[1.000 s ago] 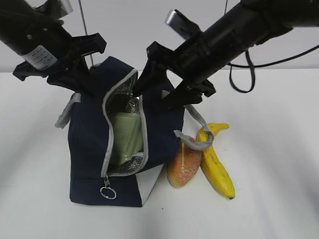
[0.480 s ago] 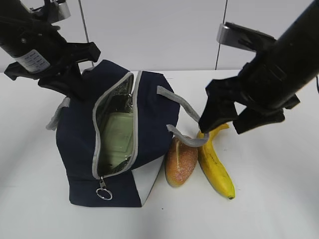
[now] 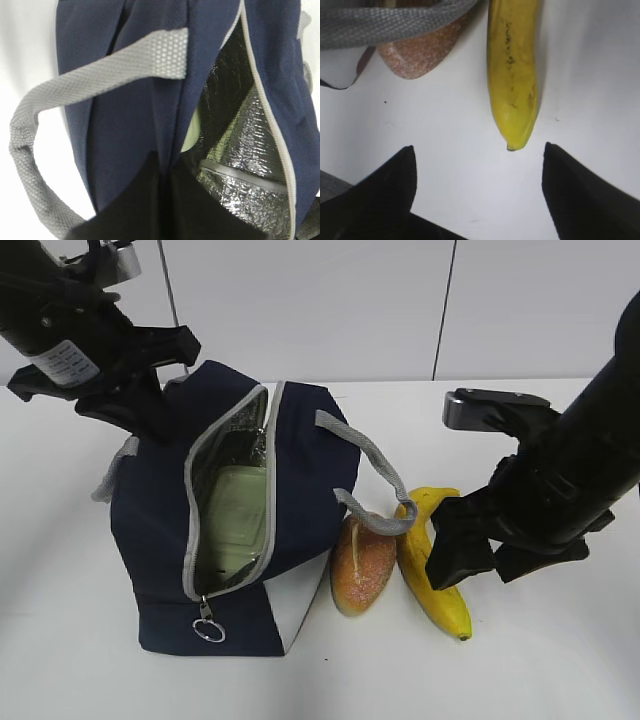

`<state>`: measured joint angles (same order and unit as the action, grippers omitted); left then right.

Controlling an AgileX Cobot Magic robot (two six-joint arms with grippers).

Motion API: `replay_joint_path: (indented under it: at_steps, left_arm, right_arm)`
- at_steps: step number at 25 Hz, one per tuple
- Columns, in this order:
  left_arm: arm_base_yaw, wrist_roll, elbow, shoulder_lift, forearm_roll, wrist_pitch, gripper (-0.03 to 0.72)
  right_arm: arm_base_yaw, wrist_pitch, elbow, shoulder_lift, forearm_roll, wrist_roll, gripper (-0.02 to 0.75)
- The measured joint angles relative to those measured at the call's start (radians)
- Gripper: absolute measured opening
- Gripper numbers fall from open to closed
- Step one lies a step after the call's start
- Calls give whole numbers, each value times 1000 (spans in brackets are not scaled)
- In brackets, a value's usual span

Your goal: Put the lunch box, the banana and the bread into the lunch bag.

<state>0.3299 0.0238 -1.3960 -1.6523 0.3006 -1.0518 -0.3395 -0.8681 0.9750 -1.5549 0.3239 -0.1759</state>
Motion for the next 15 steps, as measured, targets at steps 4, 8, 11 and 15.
replay_joint_path:
  at_steps: [4,8,11,15]
  left_arm:
    - [0,0,-1,0,0,-2,-3]
    - [0,0,-1,0,-6,-2,-3]
    - [0,0,-1,0,-14,-2,-3]
    - [0,0,-1,0,-22,-2,-3]
  right_arm:
    - [0,67,0,-76,-2,-4,575]
    - [0,131,0,-164,-4,-38,575]
    - [0,177,0,-220,-20,-57,575]
    - [0,218,17,-272,-54,-68,575]
